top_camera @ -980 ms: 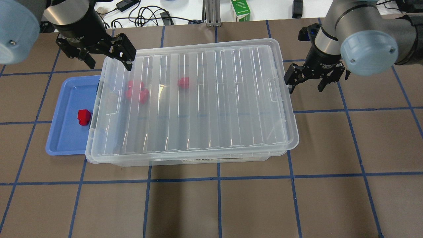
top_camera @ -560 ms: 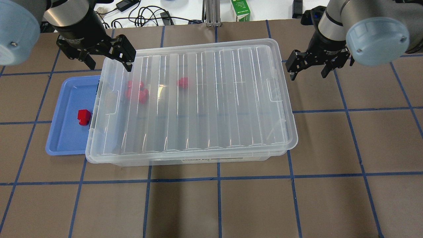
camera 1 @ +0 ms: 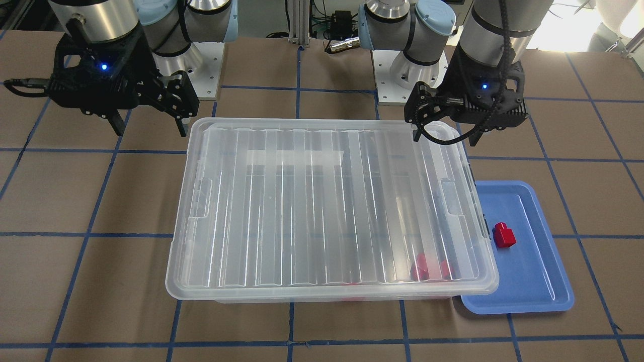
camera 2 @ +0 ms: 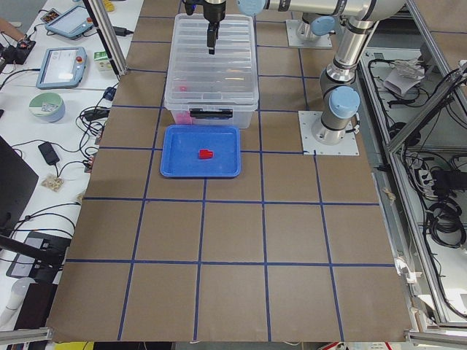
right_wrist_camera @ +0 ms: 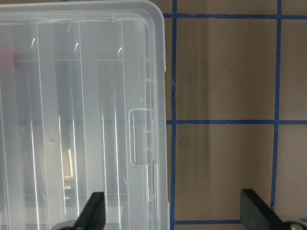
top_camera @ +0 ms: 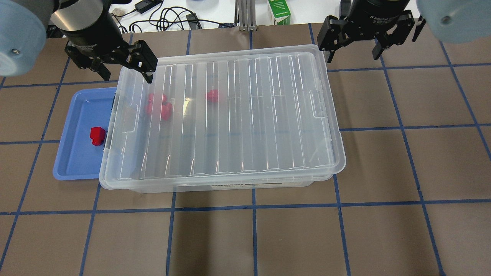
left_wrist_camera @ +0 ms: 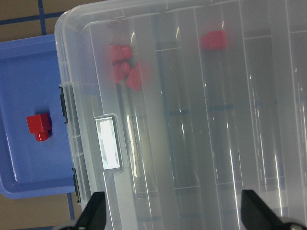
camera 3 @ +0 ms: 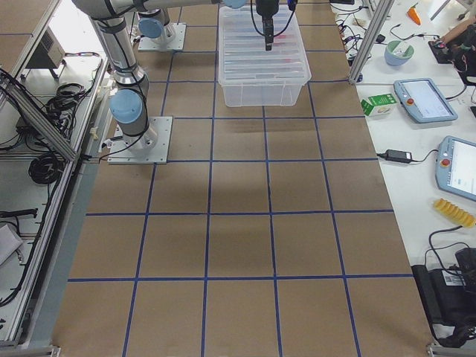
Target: Place red block in blue tray from box
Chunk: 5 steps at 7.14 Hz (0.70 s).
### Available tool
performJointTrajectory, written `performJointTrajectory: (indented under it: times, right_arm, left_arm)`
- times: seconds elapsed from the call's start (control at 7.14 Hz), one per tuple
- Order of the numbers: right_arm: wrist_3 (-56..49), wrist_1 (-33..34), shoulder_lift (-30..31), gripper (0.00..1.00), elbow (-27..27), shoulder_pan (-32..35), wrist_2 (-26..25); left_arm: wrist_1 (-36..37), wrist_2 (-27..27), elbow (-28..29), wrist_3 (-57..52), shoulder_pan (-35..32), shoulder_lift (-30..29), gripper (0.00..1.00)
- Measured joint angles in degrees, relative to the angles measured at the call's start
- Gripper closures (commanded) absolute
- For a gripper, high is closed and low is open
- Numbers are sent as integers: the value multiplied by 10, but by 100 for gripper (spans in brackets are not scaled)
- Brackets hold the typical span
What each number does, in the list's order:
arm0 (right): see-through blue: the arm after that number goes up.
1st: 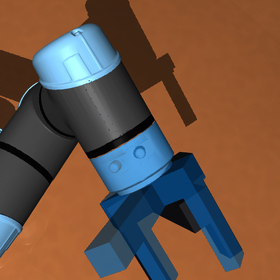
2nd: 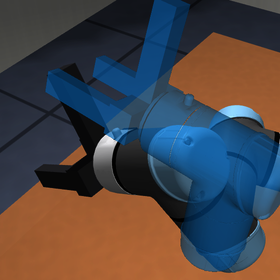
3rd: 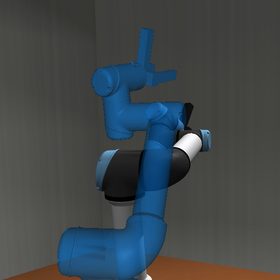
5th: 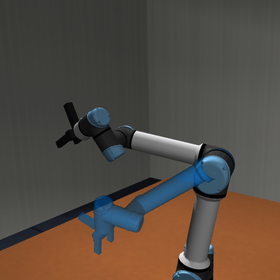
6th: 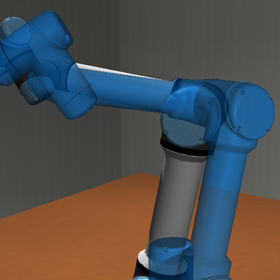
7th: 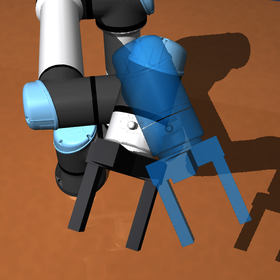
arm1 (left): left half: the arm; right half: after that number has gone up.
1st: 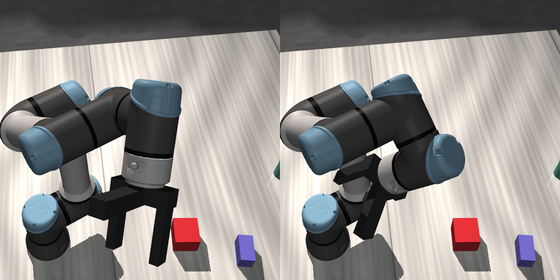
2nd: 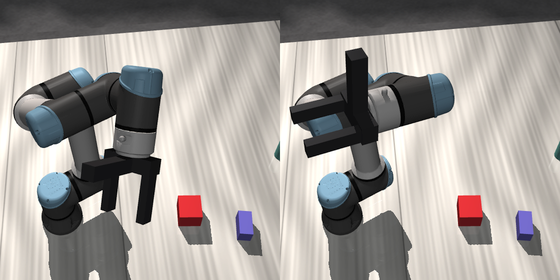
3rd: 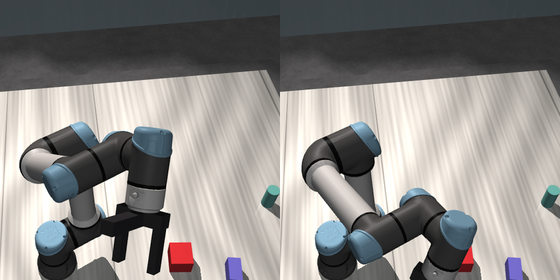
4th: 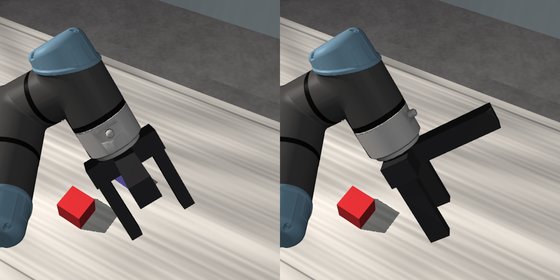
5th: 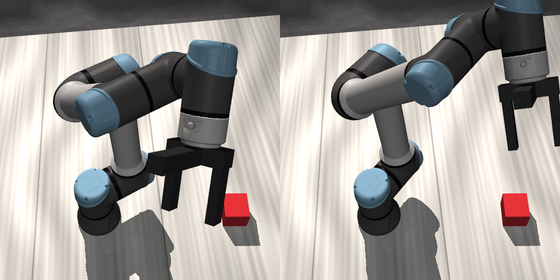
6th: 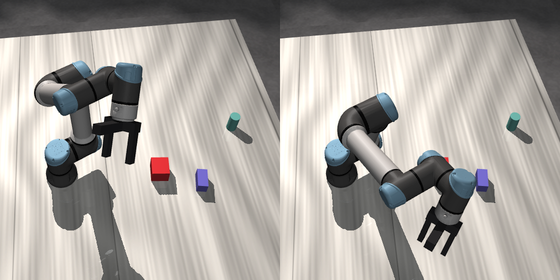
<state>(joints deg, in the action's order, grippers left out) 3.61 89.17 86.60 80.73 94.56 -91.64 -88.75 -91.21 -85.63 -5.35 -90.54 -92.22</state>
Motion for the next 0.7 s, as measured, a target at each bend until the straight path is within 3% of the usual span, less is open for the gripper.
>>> performJointTrajectory:
  times: [0.7]
  right_arm:
    - [0, -27, 0, 0, -5, 4, -4]
  left_arm:
    - [2, -2, -1, 2, -2, 0, 0]
